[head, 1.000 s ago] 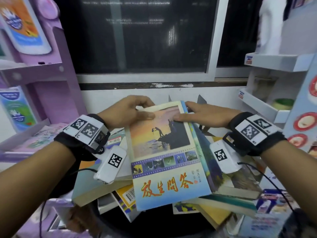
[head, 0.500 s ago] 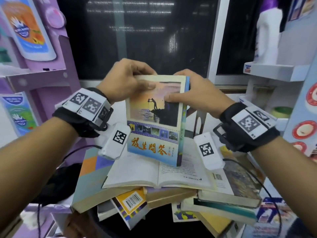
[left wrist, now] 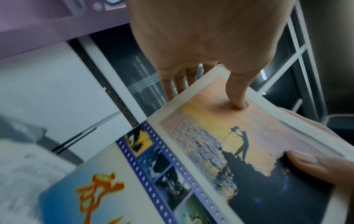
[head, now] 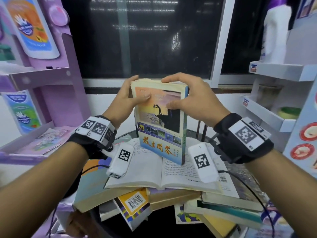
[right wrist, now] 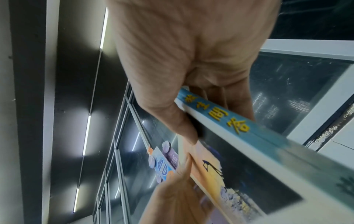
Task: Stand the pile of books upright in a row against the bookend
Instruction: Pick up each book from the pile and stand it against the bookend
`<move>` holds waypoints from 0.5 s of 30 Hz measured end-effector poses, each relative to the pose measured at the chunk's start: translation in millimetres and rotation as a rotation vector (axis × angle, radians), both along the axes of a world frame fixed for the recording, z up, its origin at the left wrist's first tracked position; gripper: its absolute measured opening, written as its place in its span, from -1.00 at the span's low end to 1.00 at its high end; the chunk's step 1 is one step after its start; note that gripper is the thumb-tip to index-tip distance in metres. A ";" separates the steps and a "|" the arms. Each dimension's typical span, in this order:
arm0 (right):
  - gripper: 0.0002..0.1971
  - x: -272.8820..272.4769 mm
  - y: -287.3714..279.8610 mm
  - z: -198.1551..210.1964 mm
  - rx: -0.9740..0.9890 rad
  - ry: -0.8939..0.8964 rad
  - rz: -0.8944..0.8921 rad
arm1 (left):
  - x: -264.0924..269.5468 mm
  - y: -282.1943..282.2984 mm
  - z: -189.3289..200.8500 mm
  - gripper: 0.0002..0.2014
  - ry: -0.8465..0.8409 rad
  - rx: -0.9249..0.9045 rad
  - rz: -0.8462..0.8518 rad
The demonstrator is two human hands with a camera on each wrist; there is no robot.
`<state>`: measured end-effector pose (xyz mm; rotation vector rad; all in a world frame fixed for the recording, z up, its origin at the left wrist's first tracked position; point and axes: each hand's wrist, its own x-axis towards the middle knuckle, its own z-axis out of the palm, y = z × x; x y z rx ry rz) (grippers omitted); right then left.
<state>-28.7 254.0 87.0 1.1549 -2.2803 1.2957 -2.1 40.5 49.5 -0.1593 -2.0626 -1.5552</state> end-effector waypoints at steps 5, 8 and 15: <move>-0.54 2.8 2.1 13.2 0.183 0.112 -0.078 | -5.3 14.2 -8.8 -0.59 -0.004 0.166 -0.166; -0.48 8.2 1.0 20.7 0.322 0.140 -0.116 | -9.5 18.3 -9.5 -0.56 0.027 0.262 -0.233; -0.27 16.6 1.8 40.8 0.529 0.060 -0.059 | -15.9 26.7 -11.4 -0.57 0.110 0.443 -0.290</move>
